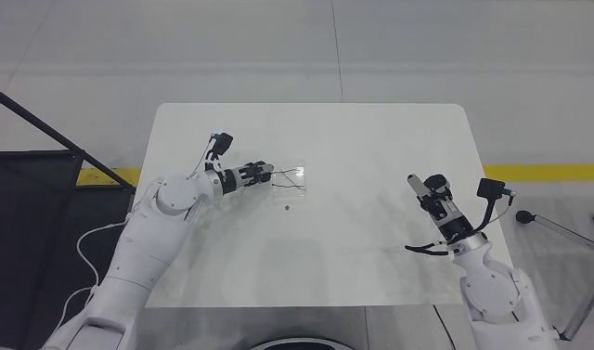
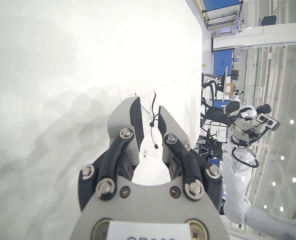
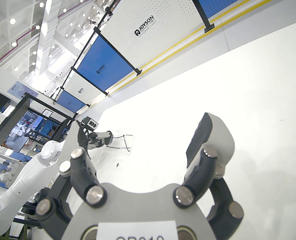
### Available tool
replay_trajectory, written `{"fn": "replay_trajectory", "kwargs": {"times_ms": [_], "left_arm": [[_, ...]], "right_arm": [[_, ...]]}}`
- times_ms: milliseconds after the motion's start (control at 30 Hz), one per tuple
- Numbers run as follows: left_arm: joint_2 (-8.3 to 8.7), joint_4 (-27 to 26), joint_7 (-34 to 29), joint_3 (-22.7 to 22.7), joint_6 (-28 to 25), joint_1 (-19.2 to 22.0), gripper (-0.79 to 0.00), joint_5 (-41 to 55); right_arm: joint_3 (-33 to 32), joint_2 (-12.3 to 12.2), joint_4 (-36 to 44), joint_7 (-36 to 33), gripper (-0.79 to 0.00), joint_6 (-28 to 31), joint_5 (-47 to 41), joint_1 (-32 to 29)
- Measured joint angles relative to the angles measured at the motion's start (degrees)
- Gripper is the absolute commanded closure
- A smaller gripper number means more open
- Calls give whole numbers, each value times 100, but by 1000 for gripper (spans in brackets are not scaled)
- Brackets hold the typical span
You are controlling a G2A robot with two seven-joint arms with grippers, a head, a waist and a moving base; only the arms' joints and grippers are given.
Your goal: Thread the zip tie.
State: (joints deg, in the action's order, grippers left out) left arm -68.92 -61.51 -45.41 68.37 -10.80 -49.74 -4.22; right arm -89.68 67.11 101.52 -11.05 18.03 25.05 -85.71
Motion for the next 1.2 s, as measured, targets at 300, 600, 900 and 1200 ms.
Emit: {"fn": "replay_trajectory", "kwargs": {"times_ms": [300, 600, 900, 1200], "left_arm": [[18, -59, -79, -5, -71, -41, -188, 46], [25, -34, -66, -33, -71, -34, 0, 48], [69, -288, -35, 58, -152, -131, 0, 27], [177, -1015, -234, 421, -518, -458, 0, 351]], "right_arm": [[0, 0, 0, 0, -785, 0, 0, 0], [0, 0, 0, 0, -785, 0, 0, 0], [2, 0, 0, -1, -785, -3, -2, -2], [119, 31, -156, -581, -785, -310, -1053, 140]]}}
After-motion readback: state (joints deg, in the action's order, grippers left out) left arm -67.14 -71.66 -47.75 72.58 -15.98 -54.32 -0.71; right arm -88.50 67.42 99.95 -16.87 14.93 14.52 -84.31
